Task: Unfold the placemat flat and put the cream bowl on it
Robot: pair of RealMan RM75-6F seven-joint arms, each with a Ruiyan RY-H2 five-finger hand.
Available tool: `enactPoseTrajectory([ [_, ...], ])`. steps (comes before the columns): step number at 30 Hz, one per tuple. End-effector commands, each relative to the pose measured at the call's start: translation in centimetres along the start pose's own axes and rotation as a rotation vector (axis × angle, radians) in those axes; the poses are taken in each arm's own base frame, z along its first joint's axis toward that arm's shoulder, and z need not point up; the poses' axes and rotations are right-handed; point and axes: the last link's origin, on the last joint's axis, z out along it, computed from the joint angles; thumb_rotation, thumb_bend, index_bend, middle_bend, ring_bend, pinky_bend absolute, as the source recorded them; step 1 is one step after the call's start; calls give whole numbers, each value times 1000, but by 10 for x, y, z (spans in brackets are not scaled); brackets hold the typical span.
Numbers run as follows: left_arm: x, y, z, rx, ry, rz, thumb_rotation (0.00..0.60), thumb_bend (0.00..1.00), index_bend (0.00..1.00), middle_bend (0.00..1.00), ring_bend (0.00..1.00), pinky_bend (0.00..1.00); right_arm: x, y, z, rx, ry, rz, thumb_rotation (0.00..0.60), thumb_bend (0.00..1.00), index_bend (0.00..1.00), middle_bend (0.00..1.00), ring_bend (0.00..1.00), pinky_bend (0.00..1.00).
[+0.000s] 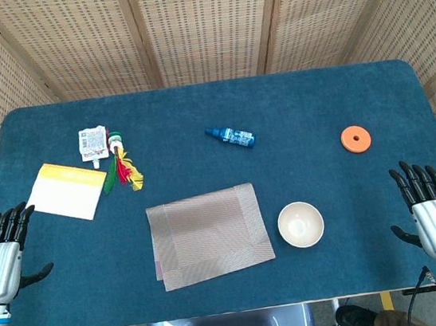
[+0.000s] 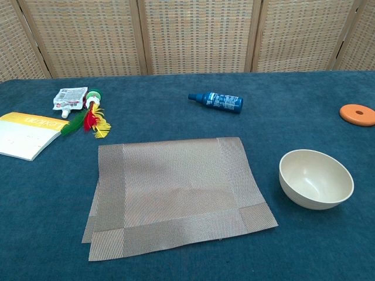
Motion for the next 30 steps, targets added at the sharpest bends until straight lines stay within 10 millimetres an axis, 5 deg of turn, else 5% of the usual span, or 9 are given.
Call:
enactPoseTrajectory([
  [1,1,1,1,-3,4,-1,600,0,0,0,0,0,-8,-4,-2,58,-65,-7,600,0,0,0,0,0],
  [8,6,7,3,-18,21,-1,600,0,0,0,0,0,-45,-30,-1,341,-273,-8,600,0,27,0,0,0],
  [15,9,3,7,13,68,0,600,0,0,0,0,0,-74,-55,22,546,-356,42,600,0,155,0,0,0],
  [23,8,0,9,20,51,-6,600,0,0,0,0,0,-96,-69,39,557,-397,55,600,3,247,0,0,0],
  [30,10,-5,11,41,57,-26,600,0,0,0,0,0,-114,-73,59,513,-408,61,600,264,431,0,0,0],
])
